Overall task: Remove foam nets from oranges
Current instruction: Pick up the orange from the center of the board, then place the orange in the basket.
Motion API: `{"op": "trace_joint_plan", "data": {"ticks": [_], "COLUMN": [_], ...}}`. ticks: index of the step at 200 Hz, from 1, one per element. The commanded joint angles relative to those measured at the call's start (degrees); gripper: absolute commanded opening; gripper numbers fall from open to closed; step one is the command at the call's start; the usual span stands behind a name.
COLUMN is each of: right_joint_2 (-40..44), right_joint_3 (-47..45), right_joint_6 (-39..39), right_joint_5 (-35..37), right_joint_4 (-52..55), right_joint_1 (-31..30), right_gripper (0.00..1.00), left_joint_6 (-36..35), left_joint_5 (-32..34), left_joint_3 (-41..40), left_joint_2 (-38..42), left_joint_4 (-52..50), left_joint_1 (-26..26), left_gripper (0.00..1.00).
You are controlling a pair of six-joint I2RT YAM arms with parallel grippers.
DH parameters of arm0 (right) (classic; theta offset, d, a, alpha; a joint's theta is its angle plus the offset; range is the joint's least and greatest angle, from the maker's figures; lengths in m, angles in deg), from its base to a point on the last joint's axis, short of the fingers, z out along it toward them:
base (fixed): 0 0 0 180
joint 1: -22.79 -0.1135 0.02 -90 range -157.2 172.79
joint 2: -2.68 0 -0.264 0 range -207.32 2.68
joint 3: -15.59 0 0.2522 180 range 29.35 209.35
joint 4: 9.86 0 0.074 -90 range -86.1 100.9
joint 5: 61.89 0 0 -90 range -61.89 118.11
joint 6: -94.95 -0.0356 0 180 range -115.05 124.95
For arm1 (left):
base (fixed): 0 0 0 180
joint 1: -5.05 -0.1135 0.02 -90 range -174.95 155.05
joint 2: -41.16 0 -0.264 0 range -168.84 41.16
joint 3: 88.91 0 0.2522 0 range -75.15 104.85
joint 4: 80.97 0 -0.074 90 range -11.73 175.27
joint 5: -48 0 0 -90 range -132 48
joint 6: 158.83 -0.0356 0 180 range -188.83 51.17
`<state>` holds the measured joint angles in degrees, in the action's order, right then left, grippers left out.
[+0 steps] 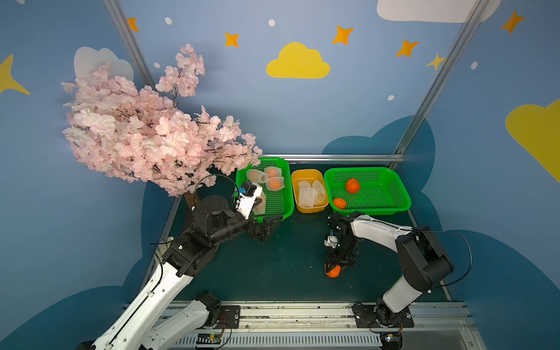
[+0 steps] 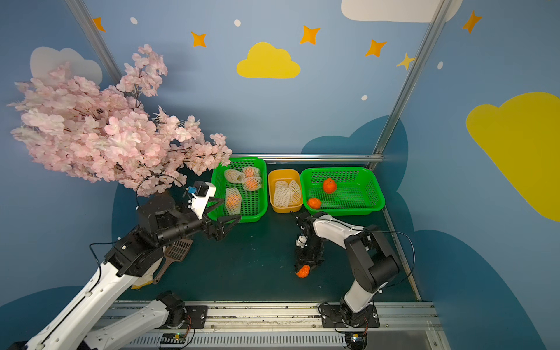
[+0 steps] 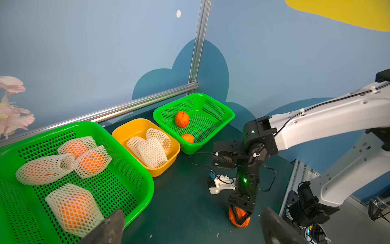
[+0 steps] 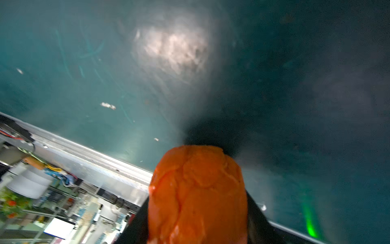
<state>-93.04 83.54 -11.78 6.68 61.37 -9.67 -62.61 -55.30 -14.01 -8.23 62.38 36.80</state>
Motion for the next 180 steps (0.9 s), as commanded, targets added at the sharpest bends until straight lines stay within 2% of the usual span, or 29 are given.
{"op": "trace_joint_plan", "data": {"ticks": [1,56,113,141,180], "right_joint_2": [-1.6,2.0,2.0,-1.7,-12.4], "right_joint_3": [2.5,10.6,27.9,37.6,54.5], "right_joint_6": [0.4,1.7,7.5,10.6,12.7], "right_joint_5": [1.0,-0.8,-2.2,-1.3,-1.2], "right_joint_4": [1.9,6.6,15.7,18.6,22.2], "right_joint_1": [-0.1,3.9,15.1,22.2,29.0], "right_gripper": [0.38,0.39,0.4,0.42,0.45], "left_joint_6": [-0.6,-1.5,-1.7,-1.6,-0.5], "left_joint_5": [1.9,2.1,1.3,0.8,0.8], "left_joint_3": [-0.5,0.6,1.7,2.0,2.1], "left_joint_2": [0.4,-0.2,-2.0,-3.0,-4.2], "left_joint_4": [-0.7,-0.3,0.8,1.5,1.4], "left_joint_1": [-0.2,-0.2,-0.2,-0.3,-0.2], "left_gripper": [0.99,0.99,0.99,0.99,0.99]}}
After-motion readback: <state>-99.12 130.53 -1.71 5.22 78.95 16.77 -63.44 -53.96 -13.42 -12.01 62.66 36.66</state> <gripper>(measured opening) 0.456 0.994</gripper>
